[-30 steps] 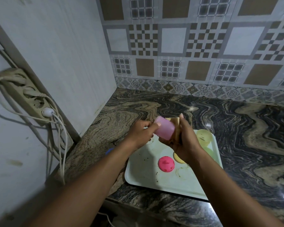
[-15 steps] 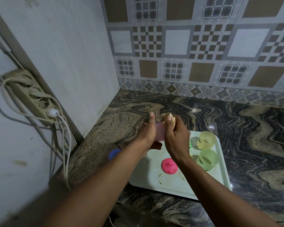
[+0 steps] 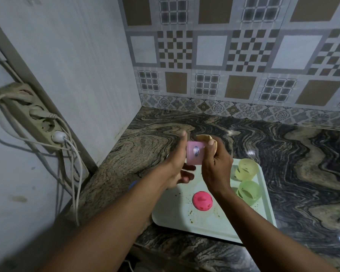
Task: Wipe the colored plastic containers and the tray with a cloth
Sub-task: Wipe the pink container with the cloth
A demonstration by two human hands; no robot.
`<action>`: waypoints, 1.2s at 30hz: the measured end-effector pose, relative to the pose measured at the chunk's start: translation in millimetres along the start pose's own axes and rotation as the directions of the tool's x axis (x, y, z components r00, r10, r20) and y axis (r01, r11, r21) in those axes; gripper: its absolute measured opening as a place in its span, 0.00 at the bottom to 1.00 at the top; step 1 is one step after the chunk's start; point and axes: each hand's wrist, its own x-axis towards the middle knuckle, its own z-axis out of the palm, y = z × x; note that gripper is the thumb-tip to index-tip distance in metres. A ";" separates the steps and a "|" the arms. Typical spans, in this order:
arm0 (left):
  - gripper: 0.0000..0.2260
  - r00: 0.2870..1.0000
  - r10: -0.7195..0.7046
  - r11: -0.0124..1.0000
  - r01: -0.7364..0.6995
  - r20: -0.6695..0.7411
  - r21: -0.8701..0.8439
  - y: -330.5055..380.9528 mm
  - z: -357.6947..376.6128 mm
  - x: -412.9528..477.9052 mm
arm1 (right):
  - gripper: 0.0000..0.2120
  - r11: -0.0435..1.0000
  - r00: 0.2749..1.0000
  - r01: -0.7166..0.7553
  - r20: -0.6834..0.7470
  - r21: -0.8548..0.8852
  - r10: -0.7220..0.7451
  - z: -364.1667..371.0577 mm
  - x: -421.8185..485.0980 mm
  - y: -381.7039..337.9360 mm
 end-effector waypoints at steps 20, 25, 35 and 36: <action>0.22 0.941 0.309 0.942 -0.323 0.137 0.091 -13.9 -25.5 9.3 | 0.21 0.990 0.989 -0.142 0.039 -0.011 0.143 1.5 8.8 8.1; 0.18 0.931 0.350 0.923 -0.362 0.108 0.131 -12.8 -27.9 13.2 | 0.19 0.992 0.991 -0.126 0.052 -0.005 0.126 4.0 6.3 10.3; 0.26 0.888 0.452 0.851 -0.458 0.086 0.258 -16.1 -28.9 14.9 | 0.20 0.977 0.976 -0.213 0.036 -0.004 0.213 2.8 13.5 16.0; 0.28 0.860 0.493 0.811 -0.508 0.128 0.290 -15.7 -30.2 14.2 | 0.20 0.964 0.963 -0.267 0.046 0.018 0.266 2.5 14.5 15.9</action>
